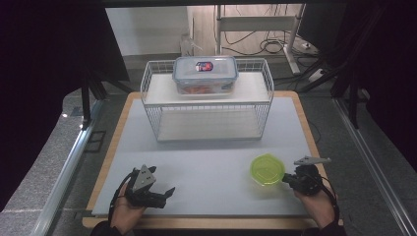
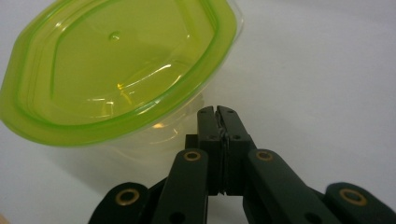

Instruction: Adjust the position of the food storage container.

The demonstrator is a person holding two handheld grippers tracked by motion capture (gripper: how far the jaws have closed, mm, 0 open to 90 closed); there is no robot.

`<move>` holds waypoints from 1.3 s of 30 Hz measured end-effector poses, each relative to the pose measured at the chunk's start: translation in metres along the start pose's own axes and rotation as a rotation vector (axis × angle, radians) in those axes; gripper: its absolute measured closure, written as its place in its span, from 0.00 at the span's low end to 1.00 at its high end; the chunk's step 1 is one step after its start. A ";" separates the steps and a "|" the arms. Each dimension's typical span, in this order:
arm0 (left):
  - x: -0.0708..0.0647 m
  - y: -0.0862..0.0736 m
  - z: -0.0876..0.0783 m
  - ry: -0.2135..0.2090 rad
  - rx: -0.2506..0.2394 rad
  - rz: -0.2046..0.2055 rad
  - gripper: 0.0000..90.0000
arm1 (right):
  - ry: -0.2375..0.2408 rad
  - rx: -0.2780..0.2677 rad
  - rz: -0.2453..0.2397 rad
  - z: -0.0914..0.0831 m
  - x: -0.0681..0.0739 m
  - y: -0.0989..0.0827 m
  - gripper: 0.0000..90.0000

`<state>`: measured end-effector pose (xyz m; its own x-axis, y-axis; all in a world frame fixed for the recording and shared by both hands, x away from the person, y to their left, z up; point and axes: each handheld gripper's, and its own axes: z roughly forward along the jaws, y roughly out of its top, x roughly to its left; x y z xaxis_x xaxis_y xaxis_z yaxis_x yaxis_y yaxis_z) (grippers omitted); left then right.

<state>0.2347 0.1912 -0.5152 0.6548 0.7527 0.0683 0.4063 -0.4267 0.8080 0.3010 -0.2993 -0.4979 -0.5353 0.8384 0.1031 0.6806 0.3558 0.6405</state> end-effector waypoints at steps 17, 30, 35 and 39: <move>-0.001 0.000 0.001 0.000 0.005 0.005 0.06 | 0.041 -0.012 -0.029 0.011 0.006 0.007 1.00; -0.001 0.000 0.002 0.000 0.012 0.005 0.06 | 0.117 0.024 -0.095 0.028 0.038 0.015 1.00; -0.001 0.000 0.003 0.001 0.012 0.007 0.06 | 0.161 0.029 -0.108 0.036 0.049 0.019 1.00; -0.001 0.000 0.003 0.000 0.013 0.008 0.06 | 0.185 0.032 -0.127 0.043 0.059 0.022 1.00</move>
<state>0.2356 0.1891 -0.5169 0.6580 0.7493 0.0748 0.4090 -0.4390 0.8000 0.3059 -0.2243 -0.5101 -0.6984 0.6970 0.1628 0.6156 0.4689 0.6334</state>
